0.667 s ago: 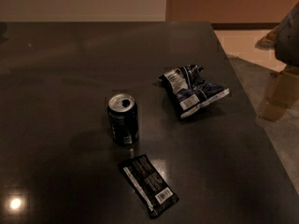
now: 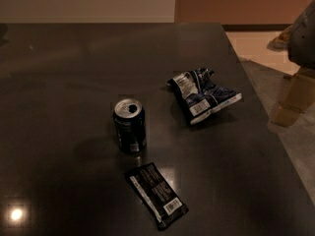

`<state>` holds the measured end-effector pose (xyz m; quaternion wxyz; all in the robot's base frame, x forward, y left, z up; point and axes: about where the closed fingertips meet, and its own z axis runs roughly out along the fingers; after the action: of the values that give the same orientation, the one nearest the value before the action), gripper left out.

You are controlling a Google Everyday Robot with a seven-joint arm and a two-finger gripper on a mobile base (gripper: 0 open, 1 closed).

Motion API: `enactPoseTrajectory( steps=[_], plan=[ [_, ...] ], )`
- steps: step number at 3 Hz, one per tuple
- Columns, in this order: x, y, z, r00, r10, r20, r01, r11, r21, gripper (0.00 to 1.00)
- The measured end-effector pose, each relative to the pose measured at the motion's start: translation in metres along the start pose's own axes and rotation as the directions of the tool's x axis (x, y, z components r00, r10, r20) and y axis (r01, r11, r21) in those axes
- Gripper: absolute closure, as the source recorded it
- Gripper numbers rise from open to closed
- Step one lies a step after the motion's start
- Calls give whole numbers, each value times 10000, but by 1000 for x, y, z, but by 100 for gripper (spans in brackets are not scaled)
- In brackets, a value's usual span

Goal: Pick pepsi can

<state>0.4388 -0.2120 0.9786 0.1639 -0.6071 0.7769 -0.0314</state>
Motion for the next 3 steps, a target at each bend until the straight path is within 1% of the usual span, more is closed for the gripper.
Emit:
enactPoseTrajectory(
  steps=[1, 2, 3],
  plan=[
    [-23, 2, 4, 9982, -329, 510, 342, 9991, -248, 0],
    [-59, 10, 17, 9893, -800, 1223, 877, 9944, -589, 0],
    [-98, 24, 37, 9720, -1286, 1967, 1507, 9833, -1018, 0]
  ],
)
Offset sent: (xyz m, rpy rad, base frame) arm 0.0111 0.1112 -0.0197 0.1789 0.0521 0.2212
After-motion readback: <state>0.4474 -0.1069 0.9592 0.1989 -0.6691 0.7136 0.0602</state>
